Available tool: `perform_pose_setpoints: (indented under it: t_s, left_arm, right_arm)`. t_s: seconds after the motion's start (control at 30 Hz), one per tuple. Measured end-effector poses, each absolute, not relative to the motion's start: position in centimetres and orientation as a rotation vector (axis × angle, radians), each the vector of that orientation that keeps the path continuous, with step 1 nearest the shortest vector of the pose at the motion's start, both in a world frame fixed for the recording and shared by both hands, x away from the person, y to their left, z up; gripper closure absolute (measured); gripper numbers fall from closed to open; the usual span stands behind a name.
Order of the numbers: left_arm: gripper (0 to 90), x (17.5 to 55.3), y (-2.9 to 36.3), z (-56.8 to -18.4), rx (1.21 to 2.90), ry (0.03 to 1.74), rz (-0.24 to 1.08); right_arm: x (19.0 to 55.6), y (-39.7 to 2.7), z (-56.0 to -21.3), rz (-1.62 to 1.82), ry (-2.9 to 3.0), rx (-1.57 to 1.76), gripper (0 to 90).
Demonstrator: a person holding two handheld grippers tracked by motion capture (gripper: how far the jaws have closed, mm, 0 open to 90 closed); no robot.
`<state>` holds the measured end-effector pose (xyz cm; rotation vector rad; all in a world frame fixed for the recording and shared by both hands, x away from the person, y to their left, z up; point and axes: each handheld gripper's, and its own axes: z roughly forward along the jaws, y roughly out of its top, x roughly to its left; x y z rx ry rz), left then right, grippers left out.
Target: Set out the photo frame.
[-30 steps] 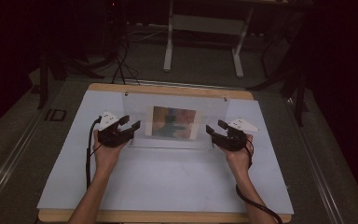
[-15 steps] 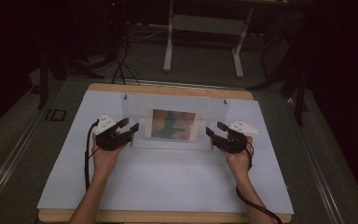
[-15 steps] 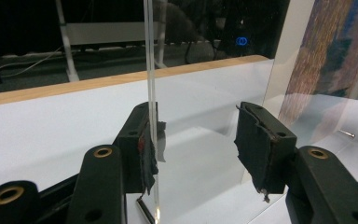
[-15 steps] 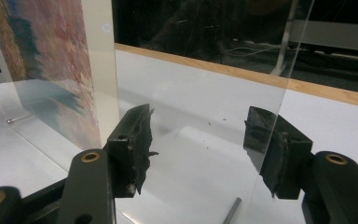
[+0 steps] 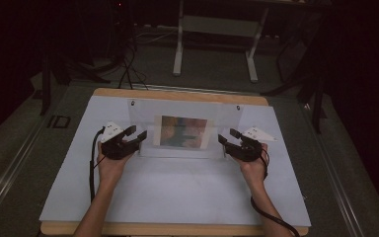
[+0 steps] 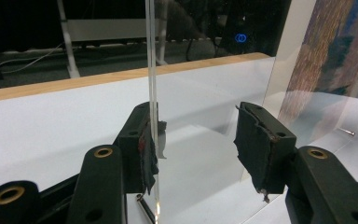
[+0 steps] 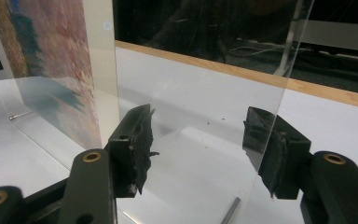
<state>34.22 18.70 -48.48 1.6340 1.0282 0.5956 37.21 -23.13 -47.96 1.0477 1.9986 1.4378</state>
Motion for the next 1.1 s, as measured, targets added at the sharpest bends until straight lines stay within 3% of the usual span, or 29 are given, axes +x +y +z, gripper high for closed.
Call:
perform_pose_setpoints:
  t_s: [1.1]
  left_arm:
    - [45.8,33.6,20.7,-46.0,1.609,1.024,0.593]
  right_arm:
    - [37.1,-23.9,-45.5,1.415,2.086,0.993,36.2]
